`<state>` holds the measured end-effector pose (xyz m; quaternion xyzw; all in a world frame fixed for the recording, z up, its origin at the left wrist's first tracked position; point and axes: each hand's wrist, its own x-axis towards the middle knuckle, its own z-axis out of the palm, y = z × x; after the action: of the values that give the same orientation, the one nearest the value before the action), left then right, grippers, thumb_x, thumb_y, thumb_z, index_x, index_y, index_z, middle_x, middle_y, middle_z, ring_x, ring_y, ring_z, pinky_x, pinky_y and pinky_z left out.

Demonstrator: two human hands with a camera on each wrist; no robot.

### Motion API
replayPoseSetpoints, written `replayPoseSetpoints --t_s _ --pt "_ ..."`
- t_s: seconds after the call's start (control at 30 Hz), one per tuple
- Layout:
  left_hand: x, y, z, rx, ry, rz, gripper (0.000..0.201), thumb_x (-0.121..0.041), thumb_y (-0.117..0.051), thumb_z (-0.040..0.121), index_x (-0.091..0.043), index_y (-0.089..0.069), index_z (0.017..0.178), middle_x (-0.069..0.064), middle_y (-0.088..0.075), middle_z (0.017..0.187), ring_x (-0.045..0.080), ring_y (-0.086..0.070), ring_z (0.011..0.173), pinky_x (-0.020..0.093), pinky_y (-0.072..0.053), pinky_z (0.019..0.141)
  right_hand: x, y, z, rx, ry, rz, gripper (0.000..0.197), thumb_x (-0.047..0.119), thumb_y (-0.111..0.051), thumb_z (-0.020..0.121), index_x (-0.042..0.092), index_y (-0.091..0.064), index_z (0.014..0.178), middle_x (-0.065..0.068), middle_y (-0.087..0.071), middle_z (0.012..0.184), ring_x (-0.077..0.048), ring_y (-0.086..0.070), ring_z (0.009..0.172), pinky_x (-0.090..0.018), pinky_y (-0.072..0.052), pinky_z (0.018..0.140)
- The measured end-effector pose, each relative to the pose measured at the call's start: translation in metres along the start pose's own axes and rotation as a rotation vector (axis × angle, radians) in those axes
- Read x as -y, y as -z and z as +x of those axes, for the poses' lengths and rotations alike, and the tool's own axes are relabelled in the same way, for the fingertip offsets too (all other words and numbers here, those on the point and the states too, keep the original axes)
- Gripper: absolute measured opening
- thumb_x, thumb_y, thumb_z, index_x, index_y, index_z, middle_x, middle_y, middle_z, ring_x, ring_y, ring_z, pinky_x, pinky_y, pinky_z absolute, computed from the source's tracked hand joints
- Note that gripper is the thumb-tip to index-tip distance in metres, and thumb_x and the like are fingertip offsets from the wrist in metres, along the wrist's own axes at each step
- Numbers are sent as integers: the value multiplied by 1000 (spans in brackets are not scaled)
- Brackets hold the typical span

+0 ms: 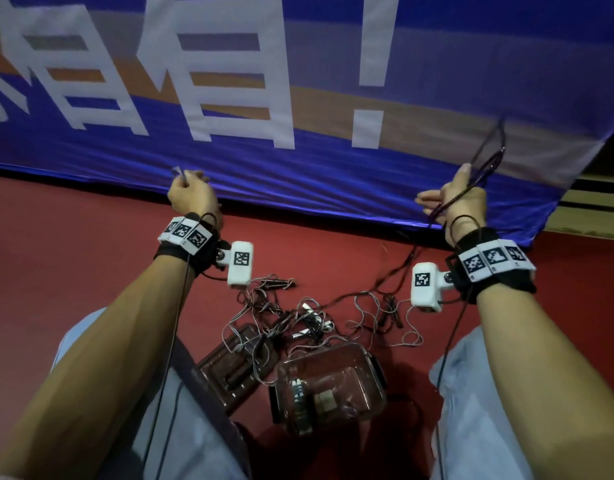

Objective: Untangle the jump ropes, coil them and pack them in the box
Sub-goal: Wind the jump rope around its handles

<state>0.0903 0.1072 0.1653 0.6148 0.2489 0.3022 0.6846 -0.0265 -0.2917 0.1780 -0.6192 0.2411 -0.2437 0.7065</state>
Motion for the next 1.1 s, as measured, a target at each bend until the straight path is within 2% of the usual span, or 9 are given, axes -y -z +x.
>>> replayPoseSetpoints --t_s 0.17,0.27,0.37,0.5,0.63,0.73,0.8,0.97,1.1 --pt "19 -4 -17 326 123 235 16 -3 -40 91 -12 -52 85 18 -61 90 27 -60 62 23 -47 34 14 -13 -21 282 -90 292 62 57 -26 107 19 -32 59 2 -36 43 -16 -47 42 -34 -55 66" --pt "33 -1 -32 501 130 567 27 -10 -46 83 5 -59 101 27 -63 113 34 -65 81 39 -61 61 22 -17 -29 434 -149 447 61 61 -25 105 21 -31 59 5 -26 47 -12 -32 42 -29 -52 65" --pt "43 5 -58 755 -126 1212 68 -28 -62 85 12 -43 136 34 -42 144 44 -51 127 46 -43 110 27 -23 -38 539 -176 582 63 61 -26 105 22 -33 56 6 -22 47 -11 -27 42 -27 -49 64" --pt "72 6 -118 1343 -293 1218 114 -34 -86 77 -10 -10 160 10 -20 165 28 -29 147 41 -30 120 30 -30 -45 636 -225 731 60 61 -28 105 21 -31 60 5 -20 50 -11 -24 45 -26 -47 64" --pt "102 6 -149 1446 -326 1157 115 -44 -81 80 -8 -5 160 10 -17 166 27 -26 149 39 -28 121 34 -33 -53 744 -292 923 61 58 -30 106 20 -33 59 5 -18 53 -10 -25 44 -26 -49 66" --pt "108 2 -161 1488 -372 1085 78 -41 -70 92 -8 -33 152 11 -45 152 26 -47 137 39 -39 114 37 -31 -59 783 -307 964 59 55 -32 107 19 -33 60 5 -16 56 -10 -24 45 -26 -49 72" --pt "110 -5 -169 1491 -373 1002 32 -35 -58 101 -8 -64 117 10 -72 114 24 -70 100 43 -56 91 38 -31 -58 751 -306 975 59 55 -33 107 19 -33 60 4 -19 54 -11 -26 45 -27 -49 75" --pt "85 -27 -190 1458 -389 891 43 -36 -42 107 -13 -56 73 -1 -57 65 13 -51 51 26 -41 53 24 -16 -29 314 -442 595 55 61 -46 100 15 -56 73 -4 -59 76 -18 -63 72 -36 -55 84" --pt "47 -47 -205 1448 -2 532 41 -35 -43 107 -18 -49 70 -3 -43 58 8 -31 42 19 -27 41 -3 7 0 119 -751 355 32 53 -52 98 31 -56 120 3 -50 89 -8 -49 73 -24 -39 65"
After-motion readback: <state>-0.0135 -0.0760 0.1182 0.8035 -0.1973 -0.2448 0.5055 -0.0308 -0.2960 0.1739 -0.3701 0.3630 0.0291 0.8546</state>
